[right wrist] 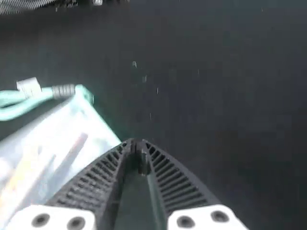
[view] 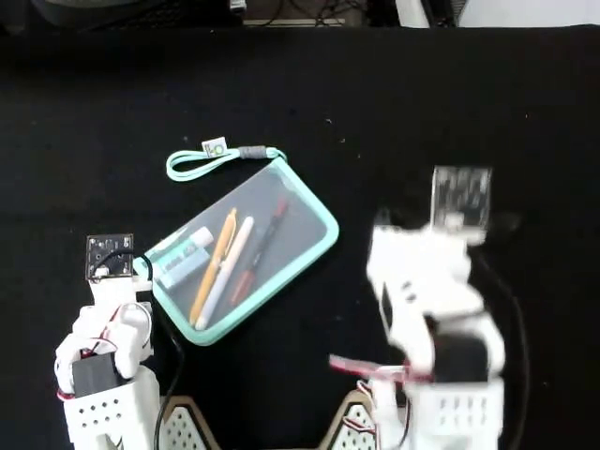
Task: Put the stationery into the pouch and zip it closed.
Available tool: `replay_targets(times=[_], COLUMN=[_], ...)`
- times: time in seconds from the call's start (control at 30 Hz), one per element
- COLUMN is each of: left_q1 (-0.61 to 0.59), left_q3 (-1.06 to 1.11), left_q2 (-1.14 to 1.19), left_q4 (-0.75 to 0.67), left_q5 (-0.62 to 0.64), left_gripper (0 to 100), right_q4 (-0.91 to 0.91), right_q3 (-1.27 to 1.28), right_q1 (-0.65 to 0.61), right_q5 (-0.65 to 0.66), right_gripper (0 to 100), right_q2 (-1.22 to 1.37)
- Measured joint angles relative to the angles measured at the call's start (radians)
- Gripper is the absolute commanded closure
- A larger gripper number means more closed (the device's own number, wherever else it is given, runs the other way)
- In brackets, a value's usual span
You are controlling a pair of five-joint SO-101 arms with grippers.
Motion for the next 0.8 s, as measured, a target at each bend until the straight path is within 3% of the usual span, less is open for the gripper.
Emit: replay_targets(times=[0.17,0.47,0.8], left_q1=[0.0,0.0,0.0], left_q3=[0.0,0.0,0.0], left_q2=[0.0,0.0,0.0], left_q4=[0.0,0.0,0.0], left_q5=[0.0,0.0,0.0], left_gripper=[95,95,95], right_q4=[0.06,-0.057,0.127], right_q3=[0.275,0.542,0.588], right_q1=[0.0,0.005,0.003], right_q5=[0.141,0.16,0.163], right_gripper=[91.0,91.0,91.0], right_q2=[-0.344,-0.365,-0.364])
